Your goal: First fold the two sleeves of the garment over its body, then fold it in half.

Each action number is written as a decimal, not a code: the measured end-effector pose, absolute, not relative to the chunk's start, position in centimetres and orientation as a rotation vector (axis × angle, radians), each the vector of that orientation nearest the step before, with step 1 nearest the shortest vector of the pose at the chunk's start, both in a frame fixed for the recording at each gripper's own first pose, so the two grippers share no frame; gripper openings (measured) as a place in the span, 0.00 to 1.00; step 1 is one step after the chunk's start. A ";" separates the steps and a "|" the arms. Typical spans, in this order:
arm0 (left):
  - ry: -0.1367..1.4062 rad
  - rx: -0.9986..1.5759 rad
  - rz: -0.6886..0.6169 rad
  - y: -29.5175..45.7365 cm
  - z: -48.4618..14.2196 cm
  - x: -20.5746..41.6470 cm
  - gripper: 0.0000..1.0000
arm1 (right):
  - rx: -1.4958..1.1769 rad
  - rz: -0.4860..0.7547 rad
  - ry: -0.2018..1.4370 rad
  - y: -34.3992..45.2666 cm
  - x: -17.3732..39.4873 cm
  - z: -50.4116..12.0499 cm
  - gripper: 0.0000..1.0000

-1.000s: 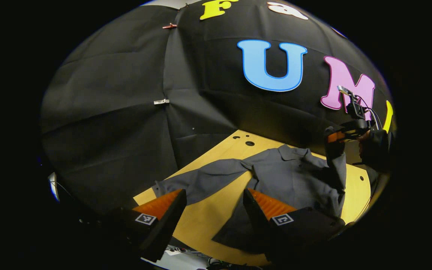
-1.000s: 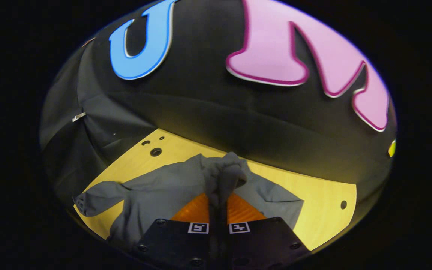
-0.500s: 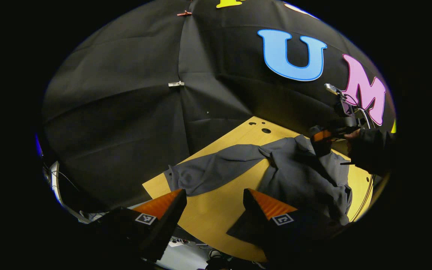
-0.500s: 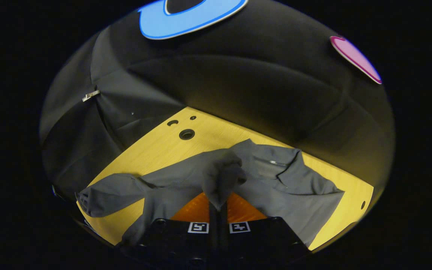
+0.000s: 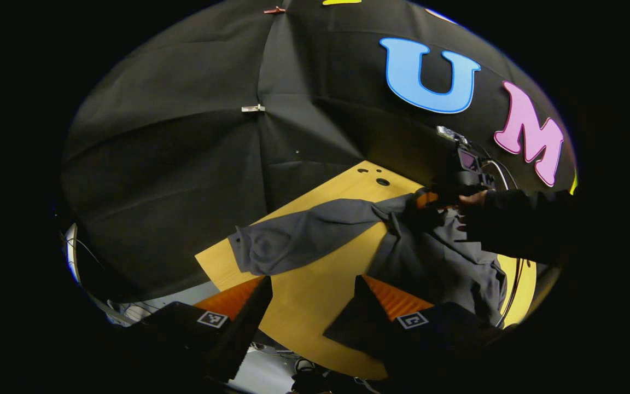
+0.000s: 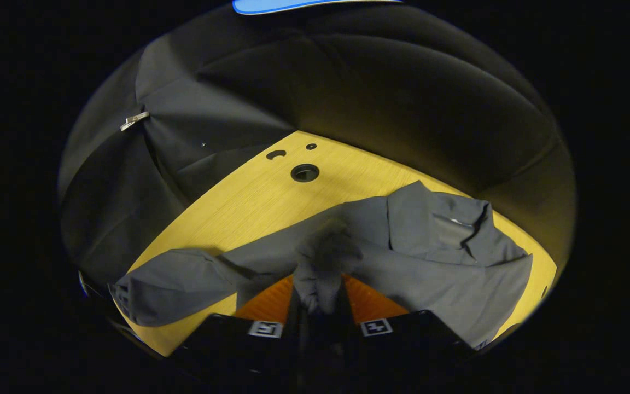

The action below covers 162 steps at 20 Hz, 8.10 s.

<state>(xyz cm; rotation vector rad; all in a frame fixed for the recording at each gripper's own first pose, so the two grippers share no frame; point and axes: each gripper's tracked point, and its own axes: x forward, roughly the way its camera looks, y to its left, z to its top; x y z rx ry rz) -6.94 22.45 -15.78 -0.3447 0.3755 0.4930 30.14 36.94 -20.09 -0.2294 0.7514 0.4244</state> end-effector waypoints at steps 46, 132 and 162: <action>0.588 -0.388 0.653 38.1 -26.2 4.6 0.06 | 0.141 -0.068 0.686 1.3 -2.8 -9.2 0.99; 0.693 -0.067 0.018 12.2 -26.3 -0.6 0.96 | 0.016 -0.084 0.932 1.0 -2.4 -25.6 0.99; 0.662 -0.085 -0.115 9.0 -27.1 -0.6 0.06 | 0.010 0.033 1.005 4.7 -2.6 -27.1 0.06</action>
